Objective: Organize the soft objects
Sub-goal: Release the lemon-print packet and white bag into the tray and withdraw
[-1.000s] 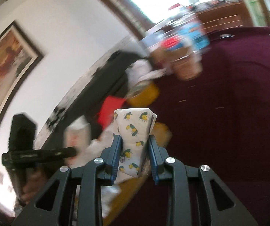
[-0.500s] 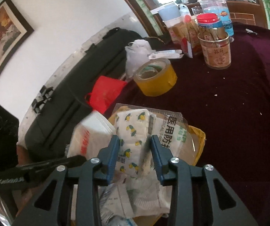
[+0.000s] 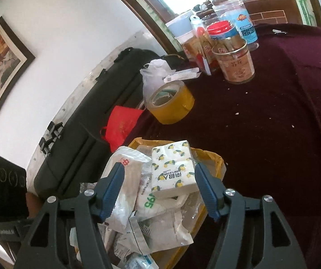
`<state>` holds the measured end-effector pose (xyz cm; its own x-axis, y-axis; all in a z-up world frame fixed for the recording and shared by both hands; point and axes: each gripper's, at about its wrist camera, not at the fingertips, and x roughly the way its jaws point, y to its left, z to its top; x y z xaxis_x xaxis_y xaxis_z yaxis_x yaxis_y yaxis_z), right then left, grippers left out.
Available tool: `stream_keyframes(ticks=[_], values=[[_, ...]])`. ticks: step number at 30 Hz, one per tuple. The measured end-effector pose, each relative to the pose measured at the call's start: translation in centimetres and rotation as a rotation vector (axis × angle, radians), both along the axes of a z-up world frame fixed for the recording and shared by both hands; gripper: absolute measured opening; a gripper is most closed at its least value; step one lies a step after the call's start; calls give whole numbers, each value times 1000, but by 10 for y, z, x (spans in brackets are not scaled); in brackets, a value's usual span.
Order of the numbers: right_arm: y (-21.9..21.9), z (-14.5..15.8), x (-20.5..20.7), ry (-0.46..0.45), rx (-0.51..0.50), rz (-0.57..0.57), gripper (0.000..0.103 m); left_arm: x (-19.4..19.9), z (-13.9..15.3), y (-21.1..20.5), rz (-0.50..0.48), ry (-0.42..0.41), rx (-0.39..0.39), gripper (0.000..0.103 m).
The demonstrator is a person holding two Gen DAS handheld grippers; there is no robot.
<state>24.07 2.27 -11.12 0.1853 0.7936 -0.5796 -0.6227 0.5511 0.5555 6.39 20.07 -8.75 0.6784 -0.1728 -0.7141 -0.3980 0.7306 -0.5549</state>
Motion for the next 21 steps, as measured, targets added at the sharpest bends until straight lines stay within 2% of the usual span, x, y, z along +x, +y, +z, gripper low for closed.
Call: stream_keyframes(ticks=[5, 7, 9, 12, 17, 21], values=[[-26, 17, -24, 1, 73, -7, 65, -11, 7, -15, -11, -9, 45, 68], [-38, 21, -42, -10, 83, -22, 68, -16, 10, -22, -12, 4, 81, 74], [-46, 21, -59, -21, 51, -47, 75, -22, 10, -31, -31, 31, 128, 75], [-52, 11, -90, -20, -24, -68, 76, -35, 8, -46, -44, 68, 208, 82], [-65, -2, -119, 3, -71, -92, 76, -63, 3, -65, -58, 98, 316, 83], [-74, -2, -141, -19, -97, -104, 76, -83, 5, -70, -19, 105, 403, 84]])
